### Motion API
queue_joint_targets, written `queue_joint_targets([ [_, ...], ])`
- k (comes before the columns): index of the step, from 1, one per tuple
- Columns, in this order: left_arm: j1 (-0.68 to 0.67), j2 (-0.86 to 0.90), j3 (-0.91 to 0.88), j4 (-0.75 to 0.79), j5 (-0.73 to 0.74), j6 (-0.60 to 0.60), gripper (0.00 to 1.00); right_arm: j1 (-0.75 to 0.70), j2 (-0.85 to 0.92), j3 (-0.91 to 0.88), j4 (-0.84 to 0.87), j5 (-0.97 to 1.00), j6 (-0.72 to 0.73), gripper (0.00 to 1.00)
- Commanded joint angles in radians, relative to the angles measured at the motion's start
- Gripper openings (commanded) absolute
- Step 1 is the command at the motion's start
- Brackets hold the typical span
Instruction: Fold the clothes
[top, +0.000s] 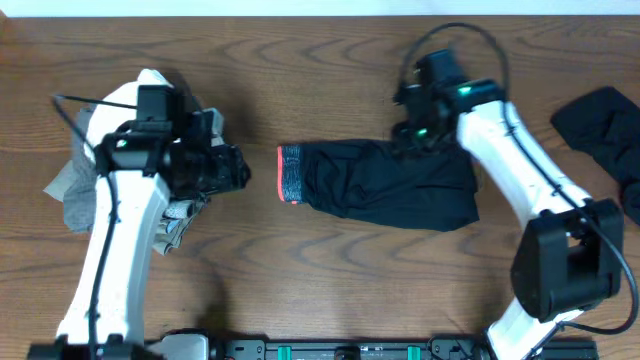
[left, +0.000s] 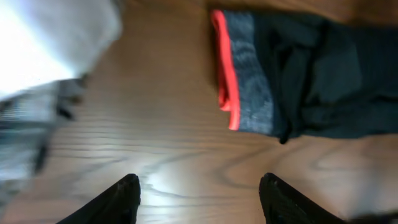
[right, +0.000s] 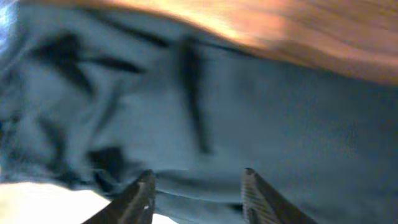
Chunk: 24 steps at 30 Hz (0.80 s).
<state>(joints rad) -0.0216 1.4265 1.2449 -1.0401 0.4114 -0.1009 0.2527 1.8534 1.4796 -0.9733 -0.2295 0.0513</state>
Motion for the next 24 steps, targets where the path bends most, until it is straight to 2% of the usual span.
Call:
queue_joint_targets([
  [1,-0.049,0.078,-0.008,0.007,0.079,-0.080,0.68,-0.092,-0.032,-0.002,-0.016,-0.049,0.048,0.47],
  [4,-0.105,0.156,-0.011,0.046,0.079,-0.128,0.71,-0.146,-0.032,-0.002,-0.035,-0.079,0.044,0.48],
  [6,-0.135,0.209,-0.011,0.094,0.079,-0.148,0.85,-0.170,-0.032,-0.002,-0.055,-0.082,0.036,0.47],
  [8,-0.150,0.262,-0.011,0.146,0.079,-0.183,0.90,-0.185,-0.032,-0.002,-0.074,-0.093,0.016,0.46],
  [14,-0.156,0.426,-0.011,0.308,0.092,-0.185,0.92,-0.182,-0.032,-0.002,-0.102,-0.093,0.000,0.44],
  [17,-0.166,0.478,-0.011,0.392,0.159,-0.138,0.81,-0.173,-0.032,-0.002,-0.103,-0.093,0.000,0.44],
  [21,-0.181,0.489,-0.011,0.396,0.200,-0.134,0.52,-0.173,-0.032,-0.002,-0.116,-0.092,0.000,0.43],
  [24,-0.201,0.489,-0.011,0.348,0.267,-0.110,0.35,-0.174,-0.032,-0.002,-0.117,-0.088,-0.001,0.41],
])
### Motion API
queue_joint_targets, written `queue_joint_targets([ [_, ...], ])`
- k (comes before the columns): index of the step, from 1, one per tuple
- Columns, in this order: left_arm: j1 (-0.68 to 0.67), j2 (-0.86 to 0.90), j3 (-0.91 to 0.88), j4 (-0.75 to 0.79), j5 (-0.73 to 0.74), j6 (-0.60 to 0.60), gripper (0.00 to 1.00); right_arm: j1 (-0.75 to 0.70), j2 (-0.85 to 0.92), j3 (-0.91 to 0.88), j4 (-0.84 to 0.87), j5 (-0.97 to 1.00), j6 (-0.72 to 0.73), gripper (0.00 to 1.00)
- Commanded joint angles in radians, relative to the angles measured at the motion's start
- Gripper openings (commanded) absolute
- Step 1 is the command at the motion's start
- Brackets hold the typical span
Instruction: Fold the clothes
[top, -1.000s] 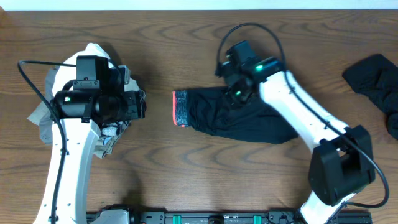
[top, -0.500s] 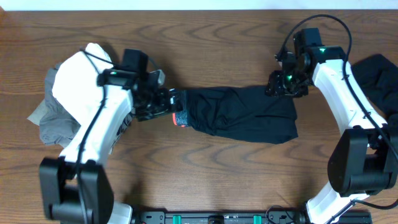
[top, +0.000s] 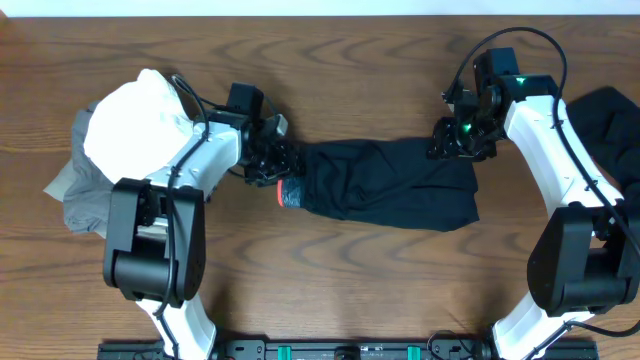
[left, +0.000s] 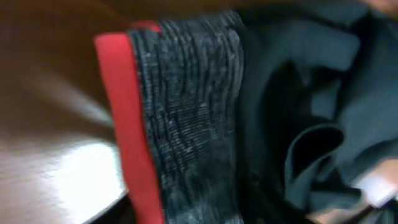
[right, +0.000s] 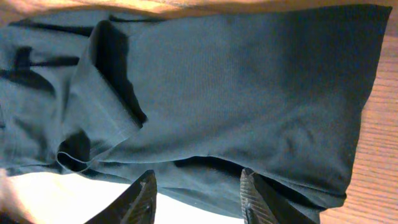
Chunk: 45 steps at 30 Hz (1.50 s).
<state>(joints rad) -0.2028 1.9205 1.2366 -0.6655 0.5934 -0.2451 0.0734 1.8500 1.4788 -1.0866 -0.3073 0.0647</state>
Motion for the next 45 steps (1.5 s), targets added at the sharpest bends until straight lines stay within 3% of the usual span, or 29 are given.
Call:
queue_joint_targets([
  [1,-0.031,-0.005,-0.002,-0.049,0.089,0.034,0.33,0.005,-0.029,-0.002,-0.003,-0.011,-0.014,0.41],
  [7,-0.078,-0.005,-0.002,-0.171,0.103,0.035,0.34,0.005,-0.029,-0.002,-0.003,-0.010,-0.014,0.38],
  [10,-0.084,-0.005,-0.002,-0.190,0.073,0.042,0.55,0.005,-0.029,-0.002,-0.003,-0.010,-0.014,0.36],
  [12,-0.084,-0.005,-0.002,-0.164,0.026,0.042,0.62,0.005,-0.029,-0.002,-0.003,-0.011,-0.014,0.36],
  [16,-0.082,-0.005,-0.002,-0.112,-0.156,0.041,0.63,0.005,-0.029,-0.002,-0.006,-0.011,-0.014,0.36],
  [20,-0.070,-0.006,-0.002,-0.142,-0.223,0.000,0.62,0.005,-0.029,-0.002,-0.014,-0.010,-0.023,0.35],
  [24,-0.066,-0.005,-0.002,-0.131,-0.250,-0.010,0.82,0.005,-0.029,-0.002,-0.015,-0.011,-0.029,0.34],
  [27,-0.072,-0.003,-0.002,-0.090,-0.247,-0.015,0.85,0.005,-0.029,-0.002,-0.010,-0.011,-0.029,0.34],
  [35,-0.111,0.074,-0.002,-0.013,-0.214,-0.013,0.82,0.005,-0.029,-0.002,-0.010,-0.011,-0.029,0.32],
  [45,-0.119,0.146,-0.002,0.036,-0.110,-0.011,0.36,0.005,-0.029,-0.002,-0.010,-0.011,-0.028,0.31],
])
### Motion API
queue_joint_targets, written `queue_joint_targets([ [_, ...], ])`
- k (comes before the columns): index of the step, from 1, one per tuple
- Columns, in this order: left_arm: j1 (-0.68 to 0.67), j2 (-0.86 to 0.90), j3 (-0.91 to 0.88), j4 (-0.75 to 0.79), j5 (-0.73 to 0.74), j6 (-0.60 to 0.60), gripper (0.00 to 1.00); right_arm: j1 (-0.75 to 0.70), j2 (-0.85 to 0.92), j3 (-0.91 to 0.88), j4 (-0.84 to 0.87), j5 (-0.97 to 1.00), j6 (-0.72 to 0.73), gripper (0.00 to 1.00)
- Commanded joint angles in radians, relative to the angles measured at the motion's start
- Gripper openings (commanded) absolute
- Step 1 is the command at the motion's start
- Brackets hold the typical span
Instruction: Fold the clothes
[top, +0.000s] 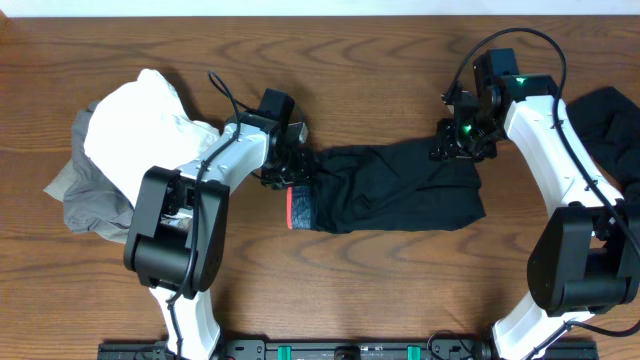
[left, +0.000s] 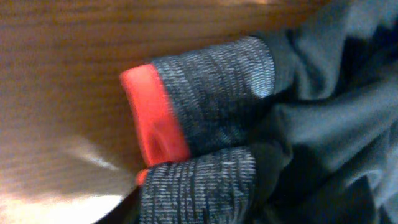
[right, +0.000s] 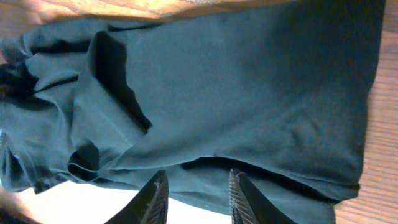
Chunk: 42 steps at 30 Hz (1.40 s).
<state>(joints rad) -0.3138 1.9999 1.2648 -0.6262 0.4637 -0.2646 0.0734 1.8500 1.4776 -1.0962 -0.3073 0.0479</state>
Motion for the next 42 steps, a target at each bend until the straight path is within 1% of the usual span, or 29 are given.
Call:
queue_joint_targets([
  [1,-0.008,0.067,-0.031,0.002,0.023,0.008,0.30,0.005,-0.029,0.000,0.000,-0.011,-0.011,0.30],
  [2,-0.008,0.067,-0.031,0.005,0.023,0.008,0.23,0.005,-0.029,0.000,0.000,-0.011,-0.011,0.30],
  [3,-0.008,0.067,-0.031,0.008,0.023,0.008,0.11,0.005,-0.029,0.000,0.000,-0.011,-0.011,0.30],
  [4,-0.008,0.067,-0.030,0.011,0.023,0.008,0.06,0.004,-0.029,0.000,0.000,-0.011,-0.011,0.30],
  [7,-0.005,0.062,-0.027,0.004,0.023,0.024,0.06,0.000,-0.029,0.000,0.000,-0.011,-0.011,0.29],
  [10,0.011,0.034,-0.002,-0.066,-0.011,0.051,0.06,-0.003,-0.029,0.000,-0.002,-0.011,-0.011,0.29],
  [12,0.031,-0.002,0.035,-0.157,-0.059,0.059,0.06,-0.005,-0.029,0.000,-0.005,-0.011,-0.011,0.29],
  [14,0.057,-0.046,0.085,-0.268,-0.107,0.106,0.06,-0.011,-0.029,0.000,-0.008,-0.011,-0.011,0.29],
  [16,0.086,-0.095,0.162,-0.406,-0.185,0.143,0.06,-0.018,-0.029,0.000,-0.008,-0.011,-0.011,0.29],
  [19,0.113,-0.151,0.292,-0.573,-0.290,0.193,0.06,-0.029,-0.029,0.000,-0.007,-0.012,-0.011,0.29],
  [23,0.095,-0.171,0.465,-0.694,-0.312,0.209,0.06,-0.034,-0.029,0.000,-0.002,-0.012,-0.008,0.29],
  [26,0.038,-0.171,0.519,-0.701,-0.312,0.208,0.06,-0.037,-0.029,0.000,0.002,-0.011,-0.007,0.30],
  [30,-0.068,-0.148,0.521,-0.673,-0.319,0.162,0.06,-0.043,-0.029,0.000,0.000,-0.011,0.008,0.31],
  [37,-0.263,-0.020,0.520,-0.625,-0.319,0.035,0.06,-0.067,-0.029,0.000,-0.005,-0.011,0.031,0.33],
  [42,-0.389,0.085,0.520,-0.551,-0.319,-0.043,0.07,-0.069,-0.029,0.000,-0.005,-0.011,0.034,0.34],
])
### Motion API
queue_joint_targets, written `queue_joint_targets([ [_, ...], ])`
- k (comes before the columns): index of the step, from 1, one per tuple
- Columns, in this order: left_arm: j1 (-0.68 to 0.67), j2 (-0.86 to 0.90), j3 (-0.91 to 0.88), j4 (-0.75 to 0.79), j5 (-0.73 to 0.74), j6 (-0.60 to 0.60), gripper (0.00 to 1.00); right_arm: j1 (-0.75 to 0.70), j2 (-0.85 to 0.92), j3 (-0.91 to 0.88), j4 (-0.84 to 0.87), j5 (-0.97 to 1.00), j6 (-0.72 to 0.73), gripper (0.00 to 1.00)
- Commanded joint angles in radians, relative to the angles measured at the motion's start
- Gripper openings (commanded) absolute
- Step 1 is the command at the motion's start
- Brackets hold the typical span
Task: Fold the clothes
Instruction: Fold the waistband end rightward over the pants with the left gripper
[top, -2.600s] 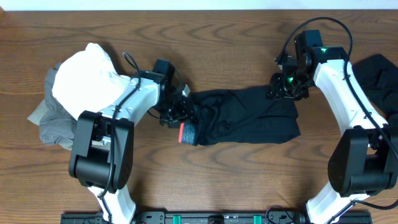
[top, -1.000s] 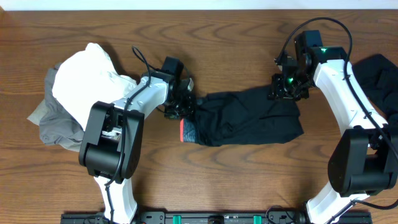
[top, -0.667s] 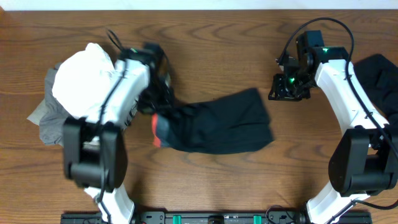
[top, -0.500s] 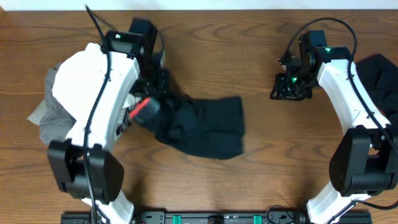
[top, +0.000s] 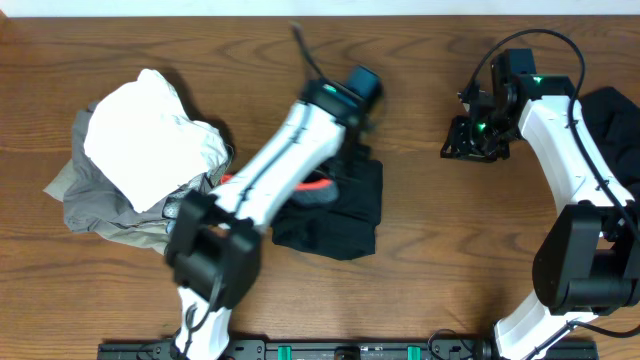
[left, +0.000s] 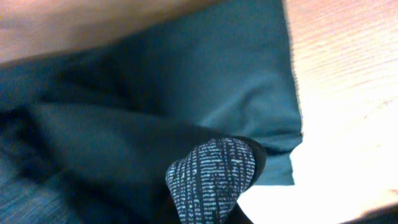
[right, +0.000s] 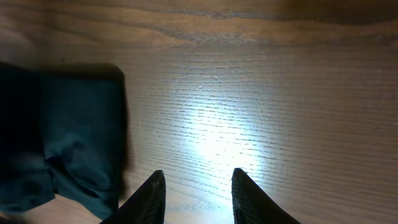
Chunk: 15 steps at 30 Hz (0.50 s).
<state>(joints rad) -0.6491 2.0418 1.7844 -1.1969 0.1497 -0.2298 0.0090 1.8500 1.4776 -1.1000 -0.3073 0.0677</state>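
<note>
The black garment (top: 335, 210) lies bunched and doubled over at the table's middle, with its red waistband edge (top: 318, 188) showing on top. My left gripper (top: 350, 145) reaches over its far edge and is shut on the grey knit waistband (left: 214, 171), which it holds above the dark cloth (left: 155, 93). My right gripper (top: 468, 142) stands open over bare wood to the right, apart from the garment. Its fingertips (right: 152, 193) have nothing between them. The garment's edge (right: 62, 137) shows at the left of the right wrist view.
A pile of white and grey clothes (top: 140, 150) sits at the left. Another black garment (top: 612, 112) lies at the right edge, behind the right arm. The brown wooden table (top: 430, 260) lies all around.
The garment was stretched out between both grippers. Now my left gripper has moved right with the waistband, the cloth is doubled up at the middle, and my right gripper is open over bare wood.
First my left gripper was open beside the pile, left of the flat garment, with my right over its upper middle. Then the left was at the waistband and the right at the far end. The waistband then bunched up in the left, and now lies over the cloth.
</note>
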Motion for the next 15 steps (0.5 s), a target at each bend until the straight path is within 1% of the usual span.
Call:
queue_joint_targets([
  [1,-0.069,0.057,0.001,0.034,-0.005,-0.099,0.08,-0.004,-0.029,0.000,-0.002,-0.011,0.014,0.34],
  [2,-0.083,0.071,0.001,0.050,-0.005,-0.122,0.08,-0.004,-0.029,0.000,-0.003,-0.011,0.014,0.34],
  [4,-0.106,0.092,0.001,0.072,-0.005,-0.152,0.17,-0.004,-0.029,0.000,-0.006,-0.011,0.014,0.34],
  [5,-0.116,0.097,0.001,0.078,-0.005,-0.159,0.24,-0.004,-0.029,0.000,-0.008,-0.011,0.014,0.34],
  [7,-0.124,0.097,0.001,0.081,-0.014,-0.157,0.49,-0.004,-0.029,0.000,-0.011,-0.011,0.014,0.34],
  [8,-0.124,0.091,0.002,0.080,-0.021,-0.158,0.55,-0.004,-0.029,0.000,-0.013,-0.011,0.014,0.34],
  [9,-0.119,0.085,0.002,0.076,-0.026,-0.157,0.57,-0.004,-0.029,0.000,-0.013,-0.011,0.014,0.35],
  [10,-0.113,0.074,0.002,0.069,-0.032,-0.157,0.62,-0.004,-0.029,0.000,-0.014,-0.011,0.014,0.35],
  [11,-0.106,0.063,0.003,0.061,-0.036,-0.157,0.73,-0.004,-0.029,0.000,-0.015,-0.011,0.014,0.35],
  [12,-0.096,0.050,0.008,0.045,-0.042,-0.156,0.78,-0.004,-0.029,0.000,-0.016,-0.011,0.014,0.35],
  [15,-0.058,0.004,0.029,-0.025,-0.089,-0.146,0.78,-0.004,-0.029,0.000,-0.016,-0.011,0.014,0.35],
])
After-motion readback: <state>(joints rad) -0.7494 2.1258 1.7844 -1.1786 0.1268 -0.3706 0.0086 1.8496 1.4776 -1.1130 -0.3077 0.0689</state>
